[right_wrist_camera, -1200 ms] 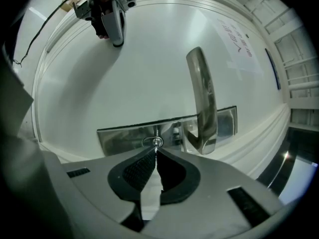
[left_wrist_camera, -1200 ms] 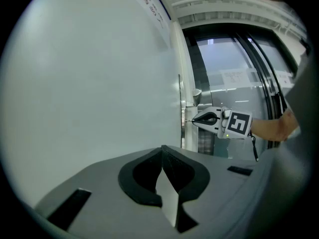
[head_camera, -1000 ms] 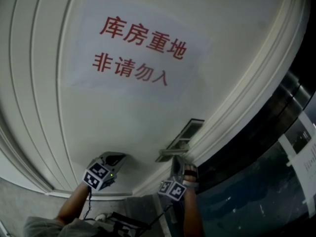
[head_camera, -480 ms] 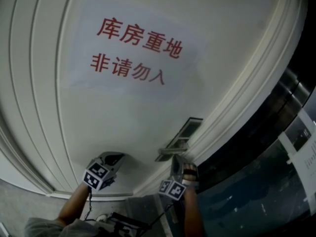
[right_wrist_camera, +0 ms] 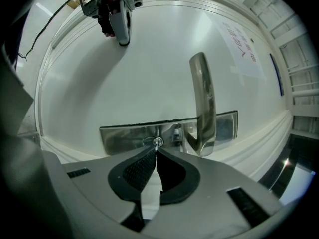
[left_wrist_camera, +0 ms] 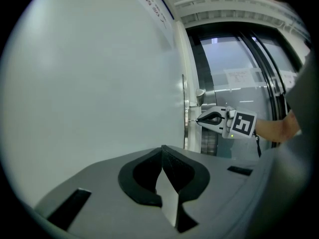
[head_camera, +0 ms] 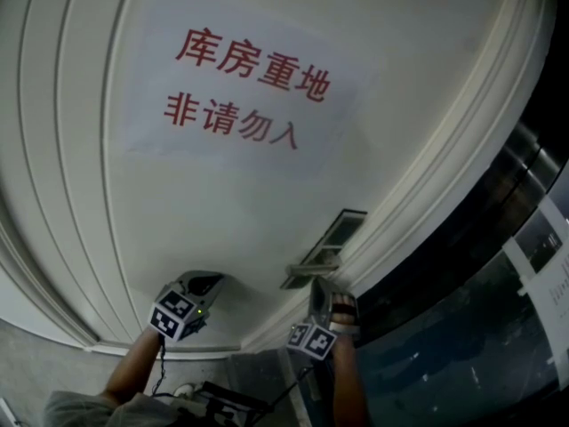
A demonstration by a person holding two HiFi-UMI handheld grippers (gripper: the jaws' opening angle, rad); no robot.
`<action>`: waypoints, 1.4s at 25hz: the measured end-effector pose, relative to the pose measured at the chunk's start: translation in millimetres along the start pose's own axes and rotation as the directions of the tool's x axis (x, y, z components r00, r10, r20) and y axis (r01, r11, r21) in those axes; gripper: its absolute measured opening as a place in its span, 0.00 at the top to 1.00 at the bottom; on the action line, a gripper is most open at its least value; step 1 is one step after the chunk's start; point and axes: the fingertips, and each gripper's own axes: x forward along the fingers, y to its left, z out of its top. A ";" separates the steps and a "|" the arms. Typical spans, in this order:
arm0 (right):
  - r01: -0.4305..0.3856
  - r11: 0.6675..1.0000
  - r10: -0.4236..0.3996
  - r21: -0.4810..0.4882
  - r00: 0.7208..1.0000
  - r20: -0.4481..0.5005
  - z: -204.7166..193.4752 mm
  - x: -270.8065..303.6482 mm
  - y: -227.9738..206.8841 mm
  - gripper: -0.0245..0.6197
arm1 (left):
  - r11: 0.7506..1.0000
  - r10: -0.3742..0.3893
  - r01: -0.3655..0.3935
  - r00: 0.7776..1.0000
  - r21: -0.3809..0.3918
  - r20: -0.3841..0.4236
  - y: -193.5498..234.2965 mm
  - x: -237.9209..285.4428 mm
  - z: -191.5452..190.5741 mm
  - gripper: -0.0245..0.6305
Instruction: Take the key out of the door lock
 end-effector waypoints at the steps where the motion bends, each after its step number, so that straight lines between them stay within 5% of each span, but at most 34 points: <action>1: 0.000 1.000 0.000 -0.003 1.000 0.001 0.6 -0.4 -1.0 0.93 | 1.000 0.002 -0.002 1.000 0.000 -0.001 0.2 -0.4 -0.2 0.96; 35: 0.019 0.999 -0.019 -0.036 1.000 -0.008 -0.2 -10.8 -0.3 0.93 | 1.000 0.005 -0.005 1.000 0.008 0.001 1.5 -4.5 -0.1 0.95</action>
